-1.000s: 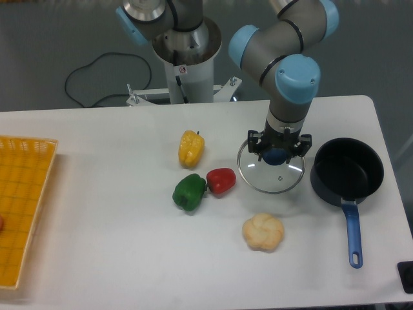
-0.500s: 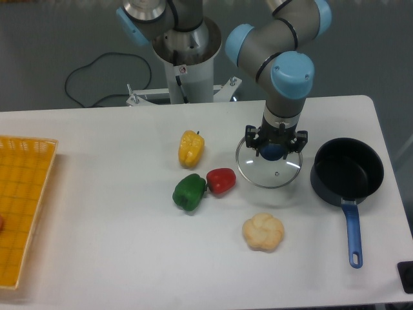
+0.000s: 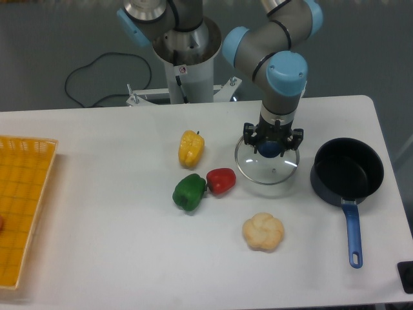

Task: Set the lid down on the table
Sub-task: 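Lower the held glass lid onto the table beside the saucepan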

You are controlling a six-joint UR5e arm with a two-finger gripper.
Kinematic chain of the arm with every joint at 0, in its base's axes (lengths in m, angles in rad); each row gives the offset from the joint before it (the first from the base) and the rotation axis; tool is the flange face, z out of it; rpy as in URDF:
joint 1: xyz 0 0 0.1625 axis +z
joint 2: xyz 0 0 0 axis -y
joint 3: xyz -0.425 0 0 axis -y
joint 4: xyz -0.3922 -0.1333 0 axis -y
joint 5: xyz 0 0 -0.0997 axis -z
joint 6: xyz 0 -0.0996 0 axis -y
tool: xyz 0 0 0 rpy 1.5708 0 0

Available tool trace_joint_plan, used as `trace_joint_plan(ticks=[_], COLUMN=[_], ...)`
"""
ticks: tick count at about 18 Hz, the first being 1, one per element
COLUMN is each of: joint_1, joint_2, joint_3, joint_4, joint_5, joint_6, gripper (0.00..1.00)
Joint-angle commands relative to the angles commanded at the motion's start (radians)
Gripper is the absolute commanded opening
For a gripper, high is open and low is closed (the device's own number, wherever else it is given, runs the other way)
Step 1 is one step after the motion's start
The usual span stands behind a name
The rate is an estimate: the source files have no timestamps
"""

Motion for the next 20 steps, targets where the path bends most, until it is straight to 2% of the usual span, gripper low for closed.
trace_joint_plan(ticks=[3, 12, 20], joint_1=[-0.002, 0.008, 0.011], joint_2=[0.002, 0.025, 0.018], joint_3=[-0.040, -0.095, -0.103], joint_4=[0.048, 0.060, 0.072], joint_5=[0.000, 0.002, 0.002], joint_6=[0.002, 0.031, 0.031], gripper=[0.53, 0.53, 0.53])
